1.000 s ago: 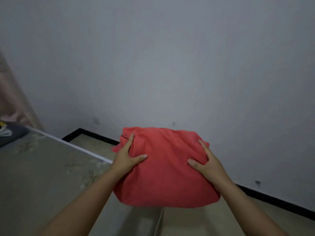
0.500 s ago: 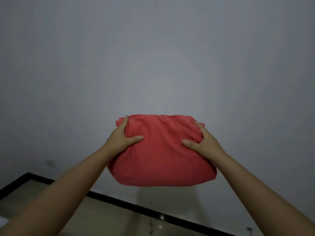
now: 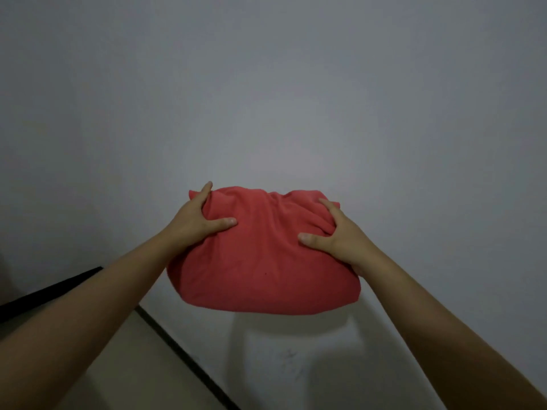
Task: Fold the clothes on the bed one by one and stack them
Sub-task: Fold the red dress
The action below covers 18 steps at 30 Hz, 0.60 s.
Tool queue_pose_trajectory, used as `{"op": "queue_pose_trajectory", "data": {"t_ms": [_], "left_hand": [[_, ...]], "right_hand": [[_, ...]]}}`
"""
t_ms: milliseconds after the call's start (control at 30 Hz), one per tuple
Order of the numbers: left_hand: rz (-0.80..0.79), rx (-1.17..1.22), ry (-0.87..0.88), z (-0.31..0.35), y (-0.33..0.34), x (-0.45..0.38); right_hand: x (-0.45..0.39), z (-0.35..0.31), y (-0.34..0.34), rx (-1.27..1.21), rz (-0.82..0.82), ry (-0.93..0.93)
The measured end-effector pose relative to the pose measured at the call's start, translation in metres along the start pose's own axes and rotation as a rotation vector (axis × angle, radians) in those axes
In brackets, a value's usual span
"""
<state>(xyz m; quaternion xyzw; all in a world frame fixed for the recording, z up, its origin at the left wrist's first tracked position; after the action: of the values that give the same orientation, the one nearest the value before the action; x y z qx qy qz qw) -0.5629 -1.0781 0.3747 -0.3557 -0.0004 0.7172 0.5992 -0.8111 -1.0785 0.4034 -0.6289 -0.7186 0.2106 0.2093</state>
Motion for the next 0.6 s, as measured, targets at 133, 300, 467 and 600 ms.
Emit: {"op": "queue_pose_trajectory", "data": {"t_ms": [133, 300, 467, 600], "left_hand": [[0.121, -0.073, -0.106, -0.046, -0.028, -0.030], [0.304, -0.239, -0.259, -0.096, -0.102, -0.019], [0.473, -0.451, -0.416, -0.136, -0.203, 0.023], [0.536, -0.501, -0.506, -0.180, -0.283, 0.049]], "right_hand": [[-0.089, -0.023, 0.036, -0.026, -0.144, -0.090], [-0.168, -0.066, 0.129, -0.084, -0.385, -0.177], [-0.205, -0.122, 0.259, -0.143, -0.639, -0.234], [-0.221, -0.177, 0.366, -0.136, -0.793, -0.281]]}}
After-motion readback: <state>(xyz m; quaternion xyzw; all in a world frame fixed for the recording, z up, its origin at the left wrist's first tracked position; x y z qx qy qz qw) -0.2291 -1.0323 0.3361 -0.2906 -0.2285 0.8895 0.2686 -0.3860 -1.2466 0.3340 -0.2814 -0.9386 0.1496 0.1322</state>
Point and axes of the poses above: each hand's wrist, its own x-axis away from the middle knuckle, its own y-axis out of the palm, z = x × y, the point moved 5 cm from there along -x, towards the middle knuckle, and after that the axes turned 15 degrees about y, right-handed, at the moved point
